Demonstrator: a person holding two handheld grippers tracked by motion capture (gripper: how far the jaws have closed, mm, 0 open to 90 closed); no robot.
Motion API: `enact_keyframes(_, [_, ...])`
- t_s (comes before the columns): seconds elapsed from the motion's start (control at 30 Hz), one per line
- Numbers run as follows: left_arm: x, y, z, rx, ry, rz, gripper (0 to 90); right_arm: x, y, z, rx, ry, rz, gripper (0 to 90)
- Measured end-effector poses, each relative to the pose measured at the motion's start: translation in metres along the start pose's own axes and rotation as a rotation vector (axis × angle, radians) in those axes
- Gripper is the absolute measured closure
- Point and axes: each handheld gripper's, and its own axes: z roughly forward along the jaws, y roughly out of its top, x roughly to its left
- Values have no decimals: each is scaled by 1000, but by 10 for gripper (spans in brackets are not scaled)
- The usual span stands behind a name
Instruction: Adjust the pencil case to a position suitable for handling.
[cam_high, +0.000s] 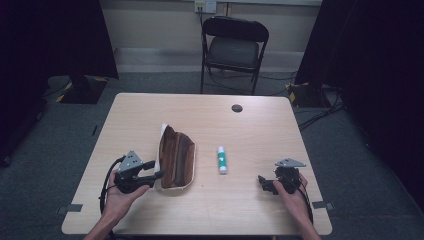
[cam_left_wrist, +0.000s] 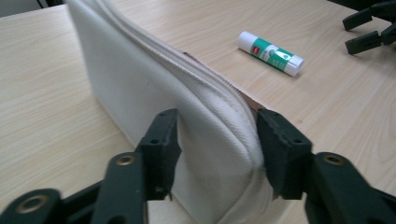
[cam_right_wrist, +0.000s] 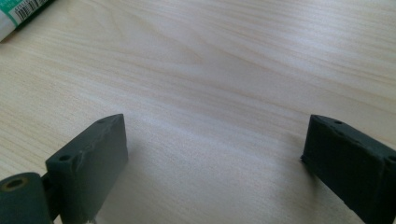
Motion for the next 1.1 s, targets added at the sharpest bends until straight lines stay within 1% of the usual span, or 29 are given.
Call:
enact_keyframes(0.07, [6,-1,-2,1,-5,-10,584,0,0,0,0,0,0,56])
enact_keyframes(0.1, [8,-1,-3,0,-6,-1,620,0,0,0,0,0,0,56])
enact_keyframes(0.17, [12,-2,-5,-5,-5,-13,678,0,0,0,0,0,0,56])
enact_keyframes(0.23, [15,-3,-7,-11,-3,-11,720,0,0,0,0,0,0,55])
enact_keyframes(0.27, [17,-3,-8,-13,-9,-20,736,0,0,0,0,0,0,55])
enact_keyframes(0.33, [20,-4,-10,-17,-17,-24,763,0,0,0,0,0,0,56])
enact_keyframes(0.4, [22,-5,-11,-22,-36,-7,782,0,0,0,0,0,0,56])
enact_keyframes(0.43, [23,-4,-13,-11,-38,1,785,0,0,0,0,0,0,56])
enact_keyframes(0.47, [24,-5,-14,-26,-53,5,786,0,0,0,0,0,0,56])
enact_keyframes(0.53, [28,-4,-16,-25,-73,17,786,0,0,0,0,0,0,56])
enact_keyframes(0.57, [30,-5,-17,-33,-93,10,786,0,0,0,0,0,0,55])
enact_keyframes(0.6, [32,-6,-17,-32,-103,2,785,0,0,0,0,0,0,55])
enact_keyframes(0.63, [33,-7,-17,-32,-104,-7,785,0,0,0,0,0,0,55])
enact_keyframes(0.67, [34,-7,-17,-24,-91,-12,781,0,0,0,0,0,0,55])
enact_keyframes(0.7, [35,-8,-17,-15,-63,-23,767,0,0,0,0,0,0,55])
enact_keyframes(0.73, [36,-8,-16,-23,-57,-44,749,0,0,0,0,0,0,55])
enact_keyframes(0.77, [37,-8,-16,-22,-41,-44,735,0,0,0,0,0,0,55])
enact_keyframes(0.8, [36,-8,-16,-14,-11,-51,704,0,0,0,0,0,0,56])
enact_keyframes(0.83, [37,-8,-16,-8,15,-50,646,0,0,0,0,0,0,56])
enact_keyframes(0.9, [37,-9,-15,7,46,-41,630,0,0,0,0,0,0,55])
enact_keyframes(0.93, [38,-10,-15,17,72,-37,594,0,0,0,0,0,0,56])
enact_keyframes(0.97, [39,-10,-16,19,88,-41,566,0,0,0,0,0,0,56])
enact_keyframes(1.0, [41,-10,-16,18,90,-53,560,0,0,0,0,0,0,56])
enact_keyframes(1.03, [43,-11,-15,14,100,-65,548,0,0,0,0,0,0,55])
enact_keyframes(1.07, [45,-12,-16,23,113,-69,529,0,0,0,0,0,0,56])
enact_keyframes(1.1, [48,-13,-15,21,120,-76,528,0,0,0,0,0,0,56])
